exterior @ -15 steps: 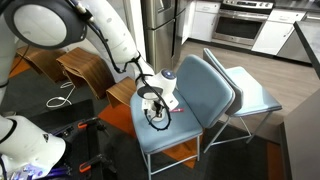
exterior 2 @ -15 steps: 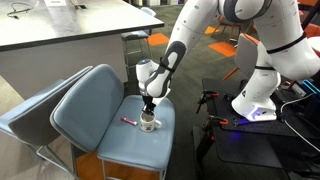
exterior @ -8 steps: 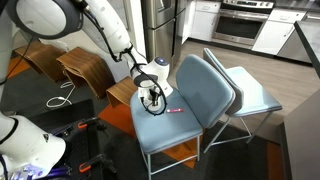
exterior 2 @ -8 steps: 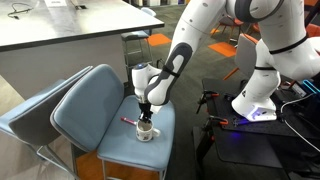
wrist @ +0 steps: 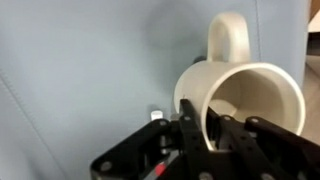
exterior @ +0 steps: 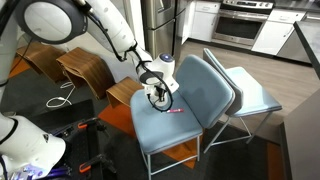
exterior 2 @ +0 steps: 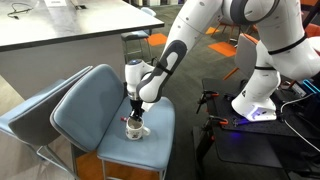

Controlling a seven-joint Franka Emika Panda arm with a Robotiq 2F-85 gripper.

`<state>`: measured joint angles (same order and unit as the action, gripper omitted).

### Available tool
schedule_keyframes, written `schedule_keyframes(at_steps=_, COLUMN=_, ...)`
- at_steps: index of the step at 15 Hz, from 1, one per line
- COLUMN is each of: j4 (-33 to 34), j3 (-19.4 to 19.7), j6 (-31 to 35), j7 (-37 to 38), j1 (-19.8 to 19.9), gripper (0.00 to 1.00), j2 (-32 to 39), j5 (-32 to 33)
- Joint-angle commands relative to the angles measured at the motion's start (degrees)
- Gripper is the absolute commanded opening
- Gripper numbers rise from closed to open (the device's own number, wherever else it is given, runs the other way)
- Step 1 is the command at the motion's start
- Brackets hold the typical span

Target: Move the mug to the left

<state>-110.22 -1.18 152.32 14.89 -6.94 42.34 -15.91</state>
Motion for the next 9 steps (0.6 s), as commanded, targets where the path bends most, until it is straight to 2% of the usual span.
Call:
schedule_keyframes(at_steps=1, j4=5.66, j3=-1.72, j6=-3.77, j7=-0.67, j1=1.81, gripper=0.03, j2=2.66, j5=0.14)
schedule_keyframes(at_steps=9, j4=16.33, j3=-4.33, j6=-16.12, j7=-3.05, j1=3.73, gripper=0.03, j2=10.79, j5=-0.39)
